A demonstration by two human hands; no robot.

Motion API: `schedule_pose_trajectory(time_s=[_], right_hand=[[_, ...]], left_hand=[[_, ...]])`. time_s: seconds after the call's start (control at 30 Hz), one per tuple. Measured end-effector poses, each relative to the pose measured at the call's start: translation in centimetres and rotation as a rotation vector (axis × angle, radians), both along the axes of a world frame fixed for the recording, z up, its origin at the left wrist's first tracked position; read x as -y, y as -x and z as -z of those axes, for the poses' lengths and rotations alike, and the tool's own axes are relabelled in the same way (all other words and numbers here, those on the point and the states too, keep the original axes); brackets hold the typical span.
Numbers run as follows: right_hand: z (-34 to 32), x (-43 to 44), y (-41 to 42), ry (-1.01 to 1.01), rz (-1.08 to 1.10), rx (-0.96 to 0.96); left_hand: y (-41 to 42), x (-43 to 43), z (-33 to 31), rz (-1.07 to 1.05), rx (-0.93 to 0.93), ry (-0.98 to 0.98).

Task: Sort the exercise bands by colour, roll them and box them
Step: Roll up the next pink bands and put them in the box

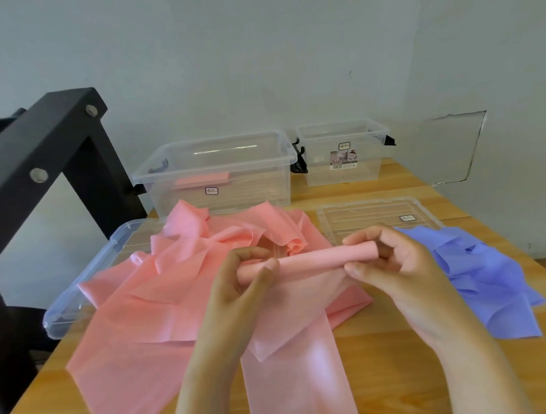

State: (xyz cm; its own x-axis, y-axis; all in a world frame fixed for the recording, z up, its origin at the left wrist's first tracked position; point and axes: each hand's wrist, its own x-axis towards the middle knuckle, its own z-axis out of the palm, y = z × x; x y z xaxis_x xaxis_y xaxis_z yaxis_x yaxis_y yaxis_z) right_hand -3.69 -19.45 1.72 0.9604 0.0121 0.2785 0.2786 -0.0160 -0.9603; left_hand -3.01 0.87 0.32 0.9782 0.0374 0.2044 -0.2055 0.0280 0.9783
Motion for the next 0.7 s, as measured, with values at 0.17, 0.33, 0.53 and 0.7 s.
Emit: schedule_pose_trajectory(time_s=[0.17,0.33,0.53,0.7], right_hand=[[0.26,0.01,-0.09,0.061,-0.075,-0.099],[0.52,-0.17,-0.37,0.07,0.054,-0.07],[-0.09,0.01,-0.03,-0.058,0.0,0.01],[0.62,-0.2,-0.26,0.031,0.001,-0.09]], left_hand=[[-0.19,-0.33,-0.09,0.009,0.066,0.037],[-0.2,-0.23,0.08,0.028,0.034,0.025],[-0.51,-0.13,0.32,0.027,0.029,-0.05],[-0.39,-0.62,0.16,0.024,0.077,0.064]])
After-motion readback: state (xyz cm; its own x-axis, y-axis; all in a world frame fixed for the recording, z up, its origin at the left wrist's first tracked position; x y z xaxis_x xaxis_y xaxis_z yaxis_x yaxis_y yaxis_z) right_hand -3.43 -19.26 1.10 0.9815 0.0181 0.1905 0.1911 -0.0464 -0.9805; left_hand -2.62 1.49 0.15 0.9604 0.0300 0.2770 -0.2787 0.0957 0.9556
